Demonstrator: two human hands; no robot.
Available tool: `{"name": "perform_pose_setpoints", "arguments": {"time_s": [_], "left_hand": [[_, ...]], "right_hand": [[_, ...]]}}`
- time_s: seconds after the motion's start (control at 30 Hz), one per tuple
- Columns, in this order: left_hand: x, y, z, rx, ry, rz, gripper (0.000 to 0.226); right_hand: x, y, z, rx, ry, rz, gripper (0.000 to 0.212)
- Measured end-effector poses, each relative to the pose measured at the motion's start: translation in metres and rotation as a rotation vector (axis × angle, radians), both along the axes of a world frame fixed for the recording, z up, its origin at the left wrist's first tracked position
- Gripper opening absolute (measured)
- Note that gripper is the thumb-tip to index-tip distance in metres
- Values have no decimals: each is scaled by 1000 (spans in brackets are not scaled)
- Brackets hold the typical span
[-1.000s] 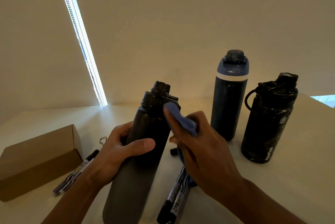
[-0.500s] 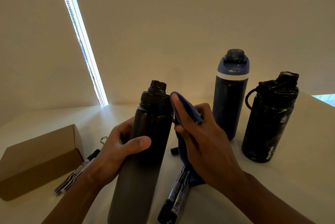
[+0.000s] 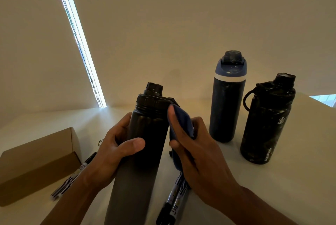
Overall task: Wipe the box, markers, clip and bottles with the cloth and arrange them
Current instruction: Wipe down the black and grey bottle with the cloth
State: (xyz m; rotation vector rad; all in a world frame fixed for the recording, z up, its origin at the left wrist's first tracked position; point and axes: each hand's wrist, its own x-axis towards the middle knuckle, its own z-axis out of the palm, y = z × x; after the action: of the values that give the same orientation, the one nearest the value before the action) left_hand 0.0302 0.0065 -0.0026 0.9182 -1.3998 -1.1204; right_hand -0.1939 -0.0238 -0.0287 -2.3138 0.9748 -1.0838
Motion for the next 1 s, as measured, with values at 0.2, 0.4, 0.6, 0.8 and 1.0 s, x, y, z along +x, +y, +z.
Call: {"name": "perform_pose_setpoints", "arguments": {"time_s": [0.2, 0.4, 0.6, 0.8, 1.0], "left_hand": [[-3, 0, 0, -19, -15, -12, 79], [0, 2, 3, -101, 0, 95, 60], [-1, 6, 12, -184, -61, 136, 79], [-6, 10, 17, -291, -159, 188, 72], [-12, 10, 14, -408, -273, 271, 72]], "right_hand": [[-3, 5, 13, -170, -203, -88, 35], [-9, 14, 7, -101, -207, -20, 33], [-9, 13, 14, -98, -445, -22, 29], [-14, 11, 33, -225, -564, -228, 41], [-19, 9, 43, -318, -555, -230, 28]]}}
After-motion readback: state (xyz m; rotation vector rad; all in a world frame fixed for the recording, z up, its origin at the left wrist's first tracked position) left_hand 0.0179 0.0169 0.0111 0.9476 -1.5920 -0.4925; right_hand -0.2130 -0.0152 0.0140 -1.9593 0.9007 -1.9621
